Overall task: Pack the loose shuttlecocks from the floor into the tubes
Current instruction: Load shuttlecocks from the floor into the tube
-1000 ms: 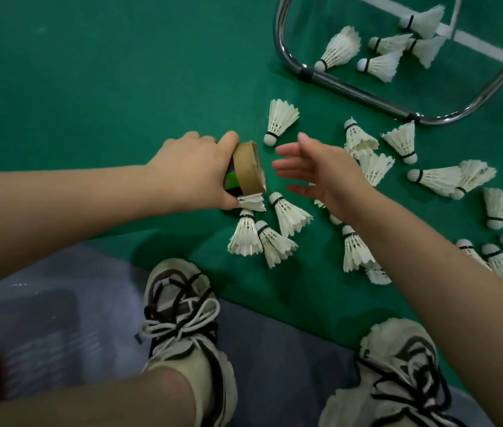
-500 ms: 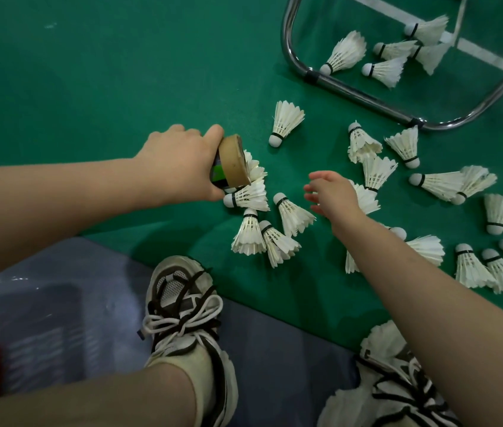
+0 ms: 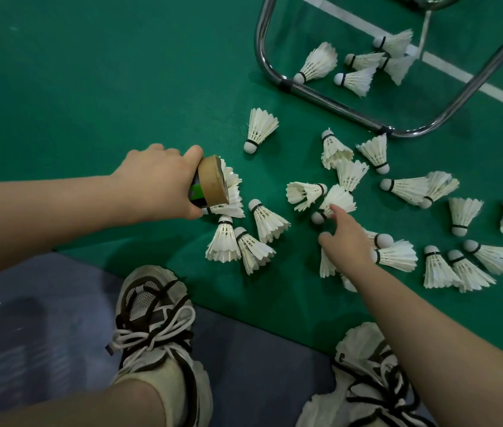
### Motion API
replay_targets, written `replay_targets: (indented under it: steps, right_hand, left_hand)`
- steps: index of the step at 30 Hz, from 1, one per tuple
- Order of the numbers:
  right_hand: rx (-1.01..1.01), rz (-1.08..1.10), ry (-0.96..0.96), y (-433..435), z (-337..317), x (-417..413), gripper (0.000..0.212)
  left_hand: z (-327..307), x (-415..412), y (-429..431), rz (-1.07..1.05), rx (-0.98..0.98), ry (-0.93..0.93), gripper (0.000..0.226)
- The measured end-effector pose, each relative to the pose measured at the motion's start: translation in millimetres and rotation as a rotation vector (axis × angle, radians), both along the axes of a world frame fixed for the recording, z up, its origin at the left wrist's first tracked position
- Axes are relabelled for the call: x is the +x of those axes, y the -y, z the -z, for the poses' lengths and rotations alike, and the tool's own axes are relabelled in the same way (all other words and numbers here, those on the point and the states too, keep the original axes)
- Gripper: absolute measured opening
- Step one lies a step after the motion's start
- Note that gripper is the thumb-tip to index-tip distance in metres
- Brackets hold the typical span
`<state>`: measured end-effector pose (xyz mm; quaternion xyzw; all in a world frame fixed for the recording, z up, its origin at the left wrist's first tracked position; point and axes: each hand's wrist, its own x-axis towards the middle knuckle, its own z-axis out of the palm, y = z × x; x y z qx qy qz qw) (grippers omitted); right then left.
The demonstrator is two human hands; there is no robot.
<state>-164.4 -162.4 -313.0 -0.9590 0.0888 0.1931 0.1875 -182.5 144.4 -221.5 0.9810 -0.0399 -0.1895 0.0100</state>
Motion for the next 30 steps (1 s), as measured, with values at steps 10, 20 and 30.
replay_targets:
  steps: [10, 20, 30]
  right_hand:
    - [-0.236, -0.348, -0.005, 8, 7, -14, 0.046]
    - [0.127, -0.675, -0.083, -67, -9, -70, 0.032]
    - [-0.06, -0.566, -0.075, -124, -24, -72, 0.03]
  left_hand:
    - [0, 5, 19, 0.045, 0.004, 0.015, 0.062]
    - [-10, 10, 36, 0.086, -0.003, 0.018, 0.063]
    - [-21, 5, 34, 0.07, -0.089, 0.081, 0.06]
